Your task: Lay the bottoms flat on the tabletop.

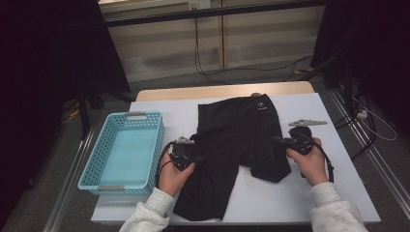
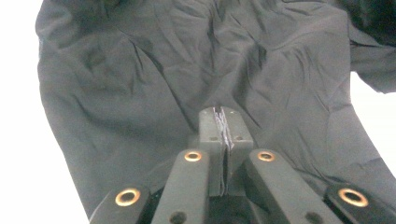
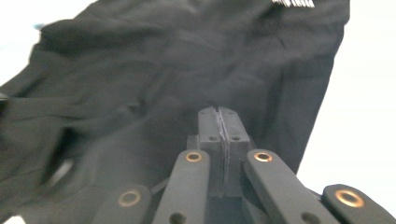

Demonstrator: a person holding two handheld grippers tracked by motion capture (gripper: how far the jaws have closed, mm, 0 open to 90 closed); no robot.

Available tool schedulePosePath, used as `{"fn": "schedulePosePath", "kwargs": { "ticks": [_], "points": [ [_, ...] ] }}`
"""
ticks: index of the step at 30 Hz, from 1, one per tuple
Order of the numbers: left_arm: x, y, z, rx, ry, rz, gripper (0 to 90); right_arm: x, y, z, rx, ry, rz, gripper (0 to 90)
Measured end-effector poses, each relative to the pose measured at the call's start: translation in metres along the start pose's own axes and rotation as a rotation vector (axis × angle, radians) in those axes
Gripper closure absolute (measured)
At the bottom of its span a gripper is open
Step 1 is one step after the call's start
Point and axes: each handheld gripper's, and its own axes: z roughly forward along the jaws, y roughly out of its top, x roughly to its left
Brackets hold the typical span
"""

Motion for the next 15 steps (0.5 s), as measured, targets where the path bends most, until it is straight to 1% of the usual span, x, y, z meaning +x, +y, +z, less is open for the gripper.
{"fn": "schedulePosePath", "kwargs": {
  "ticks": [1,2,3,6,7,8,9,10,11,12,13,14,15],
  "points": [
    [0.000,0.000,0.000,-0.002,0.000,-0.001,88.6,-0.003,-0.002,0.005,0.020,-0.009,0.014,89.8],
    [0.000,0.000,0.000,-0.003,-0.001,0.000,88.5,-0.004,-0.003,0.007,0.032,-0.020,0.014,89.8],
    [-0.001,0.000,0.000,-0.012,0.000,-0.002,88.3,-0.006,-0.005,0.010,0.047,-0.037,0.008,89.8],
    [-0.001,0.000,-0.002,-0.017,-0.009,0.000,85.2,-0.006,-0.011,0.014,0.079,-0.043,-0.006,89.5],
    [-0.001,0.000,-0.002,-0.019,-0.010,0.000,81.1,-0.006,-0.013,0.014,0.087,-0.060,-0.025,88.2],
    [-0.001,0.001,-0.001,-0.023,-0.013,-0.004,75.3,-0.005,-0.014,0.013,0.086,-0.069,-0.021,85.5],
    [-0.002,0.001,-0.001,-0.034,-0.016,-0.006,67.2,-0.006,-0.015,0.012,0.076,-0.069,-0.013,81.5],
    [-0.003,0.002,-0.002,-0.044,-0.034,-0.008,60.1,-0.006,-0.016,0.009,0.065,-0.067,-0.003,75.9],
    [-0.004,0.004,-0.002,-0.053,-0.059,-0.013,56.6,-0.006,-0.016,0.006,0.051,-0.072,0.001,69.7],
    [-0.005,0.005,-0.003,-0.054,-0.071,-0.012,52.1,-0.006,-0.017,0.002,0.030,-0.073,-0.003,64.2],
    [-0.006,0.005,-0.003,-0.055,-0.073,-0.003,46.6,-0.005,-0.018,-0.002,0.010,-0.062,-0.001,58.8],
    [-0.009,0.007,-0.003,-0.071,-0.060,0.016,43.1,-0.005,-0.019,-0.005,-0.010,-0.052,0.004,54.3],
    [-0.009,0.007,-0.004,-0.074,-0.058,0.019,37.4,-0.004,-0.020,-0.012,-0.047,-0.034,0.010,46.7]
  ]
}}
